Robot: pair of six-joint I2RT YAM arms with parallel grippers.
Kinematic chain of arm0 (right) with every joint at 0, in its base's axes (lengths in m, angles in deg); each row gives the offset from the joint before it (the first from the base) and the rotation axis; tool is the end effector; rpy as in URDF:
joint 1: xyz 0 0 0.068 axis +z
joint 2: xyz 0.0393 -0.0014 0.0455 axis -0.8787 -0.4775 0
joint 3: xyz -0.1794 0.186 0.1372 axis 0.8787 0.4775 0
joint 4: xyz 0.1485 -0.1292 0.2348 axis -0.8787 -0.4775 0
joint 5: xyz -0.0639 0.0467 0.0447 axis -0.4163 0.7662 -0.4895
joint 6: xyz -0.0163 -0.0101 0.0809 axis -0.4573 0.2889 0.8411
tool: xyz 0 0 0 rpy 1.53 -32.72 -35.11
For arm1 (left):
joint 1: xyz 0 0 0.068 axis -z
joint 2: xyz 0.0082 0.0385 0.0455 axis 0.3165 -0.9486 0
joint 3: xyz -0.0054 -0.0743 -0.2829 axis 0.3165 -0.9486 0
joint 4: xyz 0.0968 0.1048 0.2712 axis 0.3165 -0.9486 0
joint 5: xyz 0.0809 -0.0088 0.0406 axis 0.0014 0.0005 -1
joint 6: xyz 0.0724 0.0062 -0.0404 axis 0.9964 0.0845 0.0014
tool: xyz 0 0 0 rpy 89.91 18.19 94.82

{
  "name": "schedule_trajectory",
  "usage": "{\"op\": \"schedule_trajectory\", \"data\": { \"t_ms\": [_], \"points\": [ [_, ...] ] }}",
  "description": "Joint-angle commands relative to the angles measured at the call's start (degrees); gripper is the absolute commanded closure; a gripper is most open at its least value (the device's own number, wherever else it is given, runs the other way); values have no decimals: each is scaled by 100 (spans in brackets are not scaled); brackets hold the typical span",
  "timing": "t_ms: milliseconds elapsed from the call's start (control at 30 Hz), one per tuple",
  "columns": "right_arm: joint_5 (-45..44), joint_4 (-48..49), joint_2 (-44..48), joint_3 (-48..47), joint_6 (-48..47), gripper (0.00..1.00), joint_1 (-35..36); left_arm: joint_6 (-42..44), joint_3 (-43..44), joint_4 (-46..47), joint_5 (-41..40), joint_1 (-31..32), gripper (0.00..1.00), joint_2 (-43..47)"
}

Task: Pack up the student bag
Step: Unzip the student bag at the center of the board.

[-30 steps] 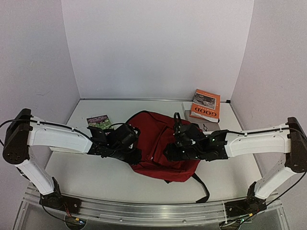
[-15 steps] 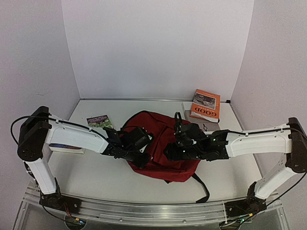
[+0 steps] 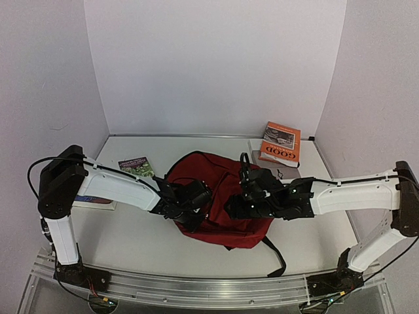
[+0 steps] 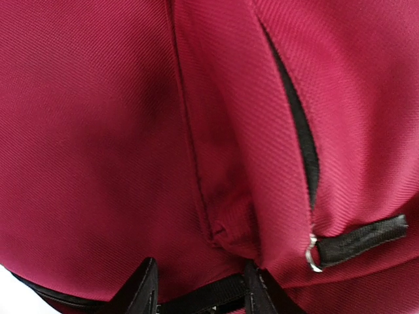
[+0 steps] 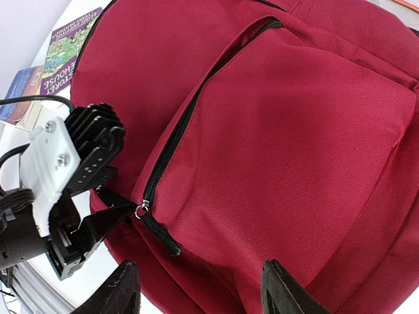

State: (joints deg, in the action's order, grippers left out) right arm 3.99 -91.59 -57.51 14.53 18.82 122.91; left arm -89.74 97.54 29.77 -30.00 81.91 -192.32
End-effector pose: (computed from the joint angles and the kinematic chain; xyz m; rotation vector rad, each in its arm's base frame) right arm 0.1971 0.3322 0.1928 -0.3170 2.4018 0.6490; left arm 0.2101 -0.3746 0.1065 0.9379 2.4538 -0.0939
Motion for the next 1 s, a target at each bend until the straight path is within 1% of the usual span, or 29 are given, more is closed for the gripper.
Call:
{"op": "schedule_trajectory", "data": {
  "t_ms": [0,167,367,433,533,667,733,833,967],
  "points": [
    [-147,67,226,61,47,40,-13,-95,271,-139,-549,26,61,-50],
    [-139,67,189,68,56,40,-21,-191,281,-155,-764,26,70,3],
    [-154,67,172,69,54,40,-19,-389,250,-247,-969,26,88,154],
    [-157,67,179,67,54,40,-19,-461,225,-283,-1051,26,92,203],
    [-128,72,185,45,2,40,-16,-642,236,-422,-1226,26,99,273],
    [21,243,264,13,-345,42,58,-1004,200,-578,-1446,12,100,515],
    [28,395,293,-10,-580,42,191,-1171,128,-559,-1424,-38,100,696],
    [140,758,227,-26,-891,40,374,-1367,-112,-316,-1020,-190,100,1050],
    [572,1802,-117,79,-1170,38,484,-1529,-575,368,-156,-411,100,1506]
  ]
}}
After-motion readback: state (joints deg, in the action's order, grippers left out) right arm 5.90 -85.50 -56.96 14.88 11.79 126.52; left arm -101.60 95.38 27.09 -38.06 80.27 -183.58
